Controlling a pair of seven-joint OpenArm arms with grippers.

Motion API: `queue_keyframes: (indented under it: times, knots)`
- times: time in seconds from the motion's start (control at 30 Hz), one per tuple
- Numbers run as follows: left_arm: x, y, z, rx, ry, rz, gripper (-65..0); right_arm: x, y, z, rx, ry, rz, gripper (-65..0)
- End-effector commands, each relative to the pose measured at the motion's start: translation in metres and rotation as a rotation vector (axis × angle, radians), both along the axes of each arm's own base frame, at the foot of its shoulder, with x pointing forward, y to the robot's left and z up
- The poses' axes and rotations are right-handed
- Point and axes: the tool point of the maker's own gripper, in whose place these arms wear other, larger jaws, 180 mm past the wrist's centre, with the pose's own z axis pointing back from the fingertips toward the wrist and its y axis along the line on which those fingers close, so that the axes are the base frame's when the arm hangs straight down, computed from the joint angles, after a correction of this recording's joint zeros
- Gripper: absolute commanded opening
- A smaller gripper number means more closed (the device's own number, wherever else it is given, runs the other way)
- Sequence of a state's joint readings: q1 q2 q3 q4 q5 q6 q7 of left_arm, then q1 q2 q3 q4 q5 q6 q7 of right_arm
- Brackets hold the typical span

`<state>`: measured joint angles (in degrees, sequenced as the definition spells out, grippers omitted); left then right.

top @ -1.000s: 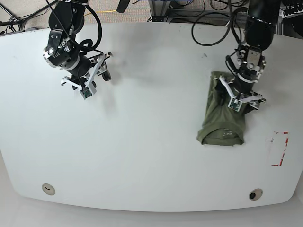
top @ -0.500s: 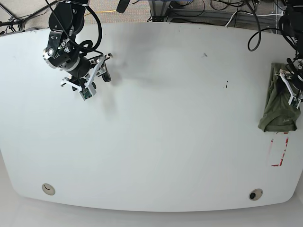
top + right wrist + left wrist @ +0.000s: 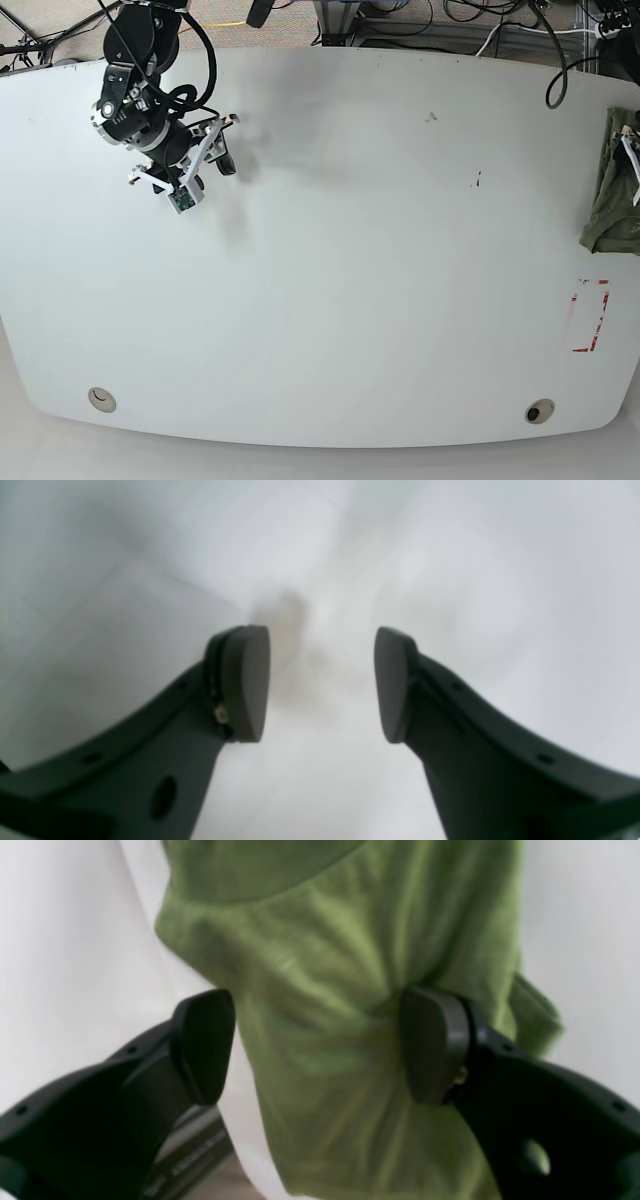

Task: Fold the T-shirt properly

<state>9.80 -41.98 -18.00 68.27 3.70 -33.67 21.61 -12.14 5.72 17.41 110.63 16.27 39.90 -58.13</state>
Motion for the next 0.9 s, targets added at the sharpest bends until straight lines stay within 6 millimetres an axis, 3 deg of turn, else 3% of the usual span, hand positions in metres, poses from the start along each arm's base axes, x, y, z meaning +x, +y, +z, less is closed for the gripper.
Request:
queue_keyframes:
  times: [0.0,0.17,0.3,0.43,0.6,0.87]
  knots:
    - [0.026,-0.014,0.038,0.040,-0.077,-0.074,-16.5,0.009,-0.006,0.013,-0.007,-0.056,-0.006,-32.5]
    - [0.052,-0.059,0.085,0.124,-0.157,-0.186,-16.5,0.015,-0.028,0.022,0.003,-0.108,-0.085,-38.7]
    - [0.062,-0.109,0.095,0.068,-0.259,-0.240,-16.5,0.017,-0.032,0.025,0.006,-0.130,-0.095,-44.5]
    - [0.068,-0.158,0.102,-0.030,-0.369,-0.268,-17.2,0.010,-0.040,0.024,0.012,-0.145,-0.121,-44.9]
    - [0.078,-0.217,0.101,-0.198,-0.531,-0.301,-21.2,0.004,-0.054,0.026,0.068,-0.220,-0.190,-44.9]
    - [0.037,-0.267,0.046,-0.364,-0.550,-0.313,-21.5,-0.038,-0.054,0.000,0.166,-0.220,-0.238,-45.3]
